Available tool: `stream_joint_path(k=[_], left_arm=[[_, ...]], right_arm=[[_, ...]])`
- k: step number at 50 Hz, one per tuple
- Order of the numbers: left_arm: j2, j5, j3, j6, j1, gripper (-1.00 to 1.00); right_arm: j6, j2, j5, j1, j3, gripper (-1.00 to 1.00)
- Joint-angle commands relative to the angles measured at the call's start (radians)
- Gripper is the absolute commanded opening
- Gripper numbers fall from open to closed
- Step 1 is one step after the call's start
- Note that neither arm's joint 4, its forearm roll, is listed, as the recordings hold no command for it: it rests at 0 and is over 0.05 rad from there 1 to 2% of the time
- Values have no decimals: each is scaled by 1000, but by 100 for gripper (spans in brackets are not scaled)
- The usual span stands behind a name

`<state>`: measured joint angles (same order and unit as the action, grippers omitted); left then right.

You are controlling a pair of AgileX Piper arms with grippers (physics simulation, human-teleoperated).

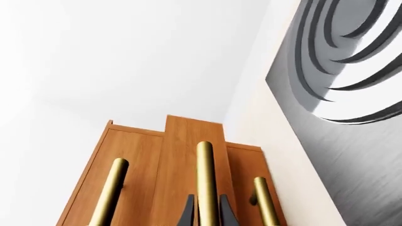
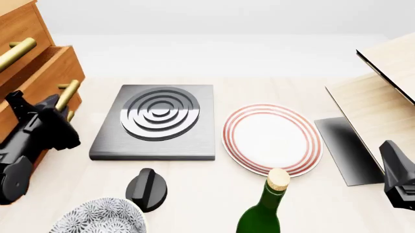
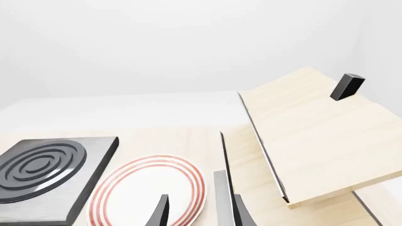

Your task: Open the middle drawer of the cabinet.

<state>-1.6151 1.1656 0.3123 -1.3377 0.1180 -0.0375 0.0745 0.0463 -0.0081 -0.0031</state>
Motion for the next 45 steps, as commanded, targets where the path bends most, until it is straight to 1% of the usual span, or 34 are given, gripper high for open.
stream_joint_path(k=[1, 7, 13, 19, 23, 29, 45], left_arm=[[130, 54, -79, -18, -70, -100], [163, 54, -115, -5, -113, -100], [185, 54, -121, -6, -139, -100], [167, 54, -97, -2, -172, -100], [158, 54, -82, 1, -179, -100], [107, 54, -46, 20, -189, -100], [89, 54, -28, 33, -228, -100]], right_arm=[[0, -1, 0, 0, 0, 100], [0, -1, 0, 0, 0, 100], [0, -1, 0, 0, 0, 100], [0, -1, 0, 0, 0, 100], [0, -1, 0, 0, 0, 100], [0, -1, 0, 0, 0, 100], [0, -1, 0, 0, 0, 100]])
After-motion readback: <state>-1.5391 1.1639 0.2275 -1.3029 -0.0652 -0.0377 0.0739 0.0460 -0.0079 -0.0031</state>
